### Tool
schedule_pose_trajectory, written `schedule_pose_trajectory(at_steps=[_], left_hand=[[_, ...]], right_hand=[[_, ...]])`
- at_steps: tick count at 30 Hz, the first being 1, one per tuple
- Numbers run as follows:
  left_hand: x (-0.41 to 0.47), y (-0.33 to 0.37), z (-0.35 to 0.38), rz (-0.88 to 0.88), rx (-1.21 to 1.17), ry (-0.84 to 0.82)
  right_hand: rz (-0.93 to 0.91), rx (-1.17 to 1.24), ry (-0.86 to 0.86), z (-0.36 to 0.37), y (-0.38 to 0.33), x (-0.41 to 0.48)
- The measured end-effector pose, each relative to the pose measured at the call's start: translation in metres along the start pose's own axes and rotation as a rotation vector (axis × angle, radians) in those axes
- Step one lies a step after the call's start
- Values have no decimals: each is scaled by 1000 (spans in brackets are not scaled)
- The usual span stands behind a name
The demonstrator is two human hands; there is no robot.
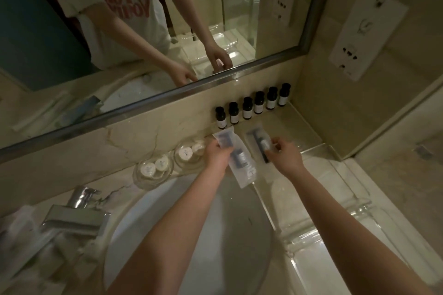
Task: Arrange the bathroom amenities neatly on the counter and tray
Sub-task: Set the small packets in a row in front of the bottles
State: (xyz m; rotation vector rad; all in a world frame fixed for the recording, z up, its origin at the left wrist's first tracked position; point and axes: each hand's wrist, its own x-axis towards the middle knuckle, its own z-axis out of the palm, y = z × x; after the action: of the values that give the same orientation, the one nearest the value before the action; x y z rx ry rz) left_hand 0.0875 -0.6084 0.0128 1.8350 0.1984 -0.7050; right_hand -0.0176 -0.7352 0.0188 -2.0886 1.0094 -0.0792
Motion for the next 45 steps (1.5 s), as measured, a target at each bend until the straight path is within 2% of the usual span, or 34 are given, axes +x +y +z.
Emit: schedule_pose_trajectory(at_steps=[4, 7, 11, 20, 35, 40, 45], left_hand=[[5, -8, -7, 139, 346, 59], [6, -13, -10, 161, 454, 44], [7, -23, -5, 84, 393, -15], [13, -15, -3, 99, 332, 39], [9, -20, -9, 92, 358, 2], [-8, -18, -28, 163, 458, 5], [-51, -20, -74, 336, 646, 16]], right_hand=[[-19, -27, 27, 4, 5, 3], [-19, -11, 36, 5, 5, 6], [-32, -25, 12, 7, 1, 13], [-24, -124, -3, 9, 0, 23], [9, -130, 44, 7, 2, 22], [-187, -257, 178, 6, -2, -1], [-437, -335, 135, 20, -23, -49]])
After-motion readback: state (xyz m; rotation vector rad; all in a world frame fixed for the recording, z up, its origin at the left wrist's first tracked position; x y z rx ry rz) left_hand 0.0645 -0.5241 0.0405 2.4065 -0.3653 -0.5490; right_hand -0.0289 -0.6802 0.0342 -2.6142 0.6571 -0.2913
